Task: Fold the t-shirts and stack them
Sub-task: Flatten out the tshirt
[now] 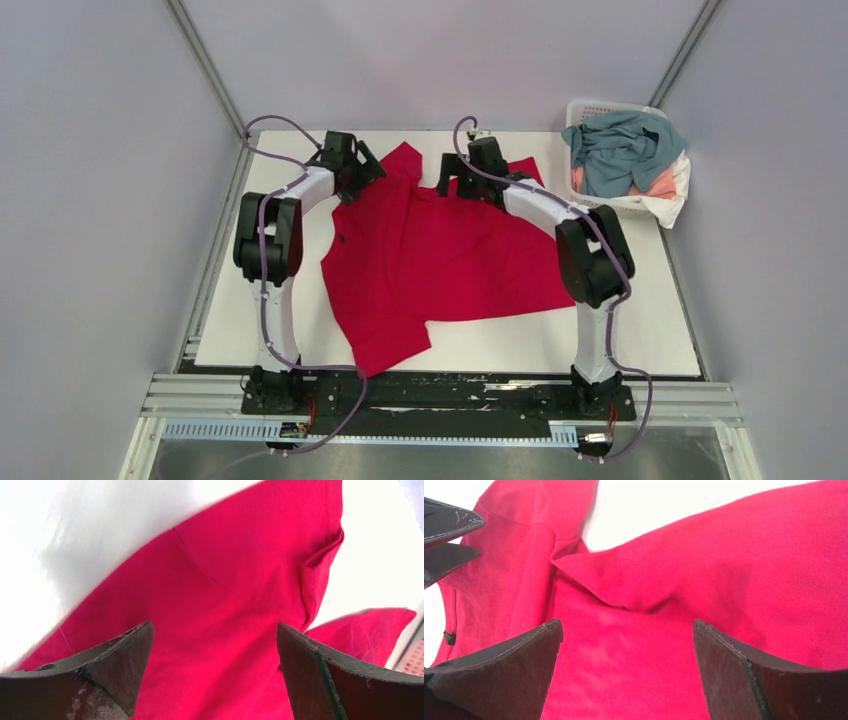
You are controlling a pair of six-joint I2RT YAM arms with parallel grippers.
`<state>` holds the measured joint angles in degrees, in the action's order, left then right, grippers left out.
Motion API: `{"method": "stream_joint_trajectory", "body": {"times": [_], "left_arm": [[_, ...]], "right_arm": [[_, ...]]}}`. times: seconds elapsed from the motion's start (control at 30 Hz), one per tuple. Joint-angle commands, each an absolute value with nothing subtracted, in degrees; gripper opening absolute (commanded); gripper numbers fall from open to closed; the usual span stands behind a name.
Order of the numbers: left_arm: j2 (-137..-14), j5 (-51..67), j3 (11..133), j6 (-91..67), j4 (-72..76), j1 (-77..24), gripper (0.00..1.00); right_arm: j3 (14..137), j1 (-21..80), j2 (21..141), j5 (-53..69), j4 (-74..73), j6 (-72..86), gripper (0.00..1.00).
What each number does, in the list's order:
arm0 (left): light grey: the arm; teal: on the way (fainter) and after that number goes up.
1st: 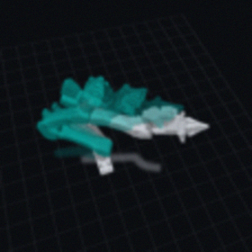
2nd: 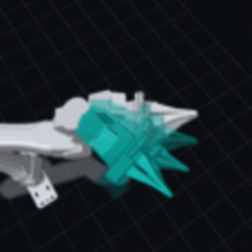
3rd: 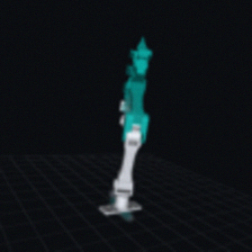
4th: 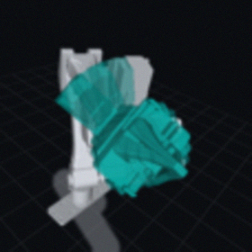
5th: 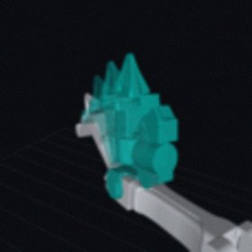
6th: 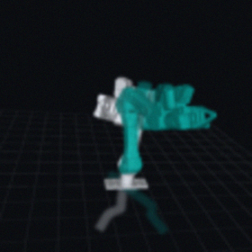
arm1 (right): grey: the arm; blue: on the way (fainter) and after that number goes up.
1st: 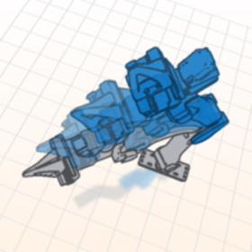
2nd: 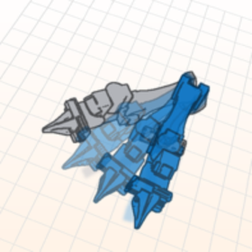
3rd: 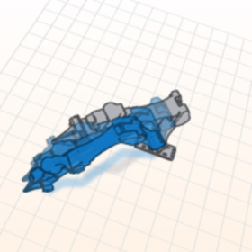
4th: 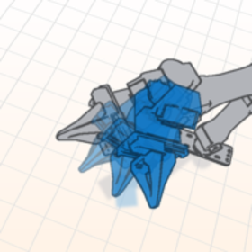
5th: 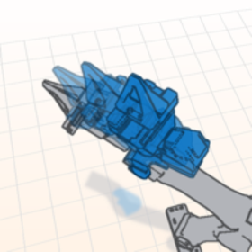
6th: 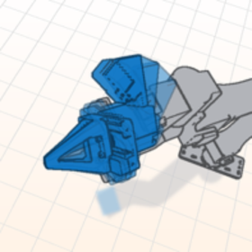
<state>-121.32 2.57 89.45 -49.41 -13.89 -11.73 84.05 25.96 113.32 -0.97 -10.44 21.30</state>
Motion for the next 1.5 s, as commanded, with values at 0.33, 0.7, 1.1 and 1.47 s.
{"method": "stream_joint_trajectory", "body": {"times": [0.33,0.7,1.1,1.47], "left_arm": [[-119.59,5.13,82.83,-48.76,-18.10,-5.38,1.00],[-109.75,11.89,68.46,-48.41,-11.94,-0.97,1.00],[-103.69,10.88,70.98,-47.19,-12.42,-1.05,1.00],[-94.13,10.03,63.35,-47.42,-11.22,-2.41,1.00]], "right_arm": [[97.23,22.50,130.80,0.64,-10.13,24.19,1.00],[86.49,16.95,125.11,3.20,-10.48,26.47,1.00],[94.27,27.06,120.78,10.31,-7.01,14.36,1.00],[112.42,33.80,138.16,19.42,-2.14,21.04,1.00]]}}
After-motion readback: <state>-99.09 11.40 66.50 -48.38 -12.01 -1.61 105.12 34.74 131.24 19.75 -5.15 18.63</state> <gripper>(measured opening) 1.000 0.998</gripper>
